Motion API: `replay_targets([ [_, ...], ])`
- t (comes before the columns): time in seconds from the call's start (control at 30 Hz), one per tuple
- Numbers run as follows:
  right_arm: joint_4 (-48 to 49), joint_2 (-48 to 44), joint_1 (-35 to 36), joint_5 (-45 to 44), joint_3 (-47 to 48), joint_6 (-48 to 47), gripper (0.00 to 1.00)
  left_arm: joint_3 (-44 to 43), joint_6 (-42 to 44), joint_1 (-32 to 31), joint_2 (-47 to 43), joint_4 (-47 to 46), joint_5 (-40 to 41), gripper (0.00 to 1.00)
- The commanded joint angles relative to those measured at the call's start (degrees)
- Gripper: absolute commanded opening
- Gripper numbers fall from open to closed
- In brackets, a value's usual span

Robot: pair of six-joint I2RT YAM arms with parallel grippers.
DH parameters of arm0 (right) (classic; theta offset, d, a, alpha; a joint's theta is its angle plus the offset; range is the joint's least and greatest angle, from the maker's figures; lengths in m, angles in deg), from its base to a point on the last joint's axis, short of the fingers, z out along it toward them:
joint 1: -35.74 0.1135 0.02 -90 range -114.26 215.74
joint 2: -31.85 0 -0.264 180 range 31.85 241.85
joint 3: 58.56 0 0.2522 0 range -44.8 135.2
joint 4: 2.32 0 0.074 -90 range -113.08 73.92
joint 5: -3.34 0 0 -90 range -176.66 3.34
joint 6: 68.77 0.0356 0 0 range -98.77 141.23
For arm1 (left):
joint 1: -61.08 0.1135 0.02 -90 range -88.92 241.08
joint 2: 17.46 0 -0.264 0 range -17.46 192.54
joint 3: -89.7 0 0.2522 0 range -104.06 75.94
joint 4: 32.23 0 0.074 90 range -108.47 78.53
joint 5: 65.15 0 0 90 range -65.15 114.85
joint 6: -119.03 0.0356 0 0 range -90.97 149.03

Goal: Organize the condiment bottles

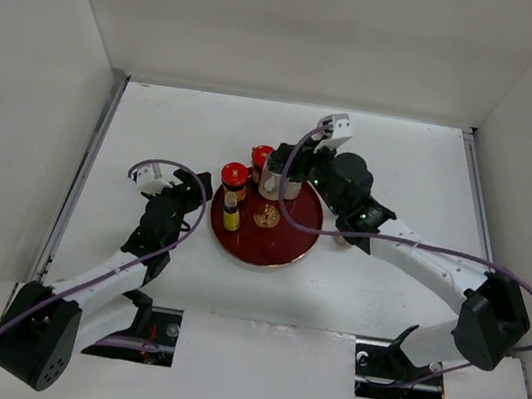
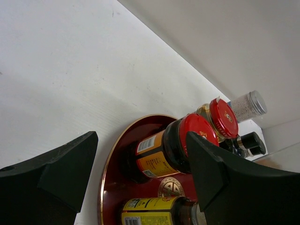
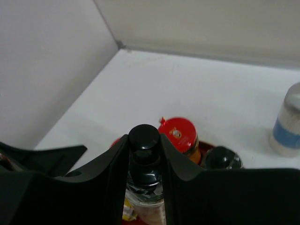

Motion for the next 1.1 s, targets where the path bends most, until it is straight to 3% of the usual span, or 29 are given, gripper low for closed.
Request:
replay_targets([
  [0.0, 5.0, 0.5, 2.0, -1.2, -1.7, 1.7, 0.31, 0.7, -0.6, 0.3, -1.6, -3.2, -0.1, 0.74],
  [0.6, 13.6, 17.6, 5.5, -8.9, -3.6, -1.8, 0.33, 0.6, -0.5, 0.1, -0.9, -3.2, 0.0, 0.74],
  [0.67, 13.9, 17.7, 6.1, -10.0, -4.1, -2.2, 0.38, 0.5, -0.7, 0.1, -0.7, -3.2, 0.0, 0.74],
  [0.8, 14.9, 16.1, 6.9, -10.6, -6.0, -3.0, 0.59, 0.4, -0.6, -0.1, 0.2, -3.6, 0.0, 0.74],
  [1.07, 13.4, 6.1, 5.2, -9.2, -8.5, -1.8, 0.66, 0.6, -0.6, 0.0, 0.1, -3.9, -0.1, 0.74],
])
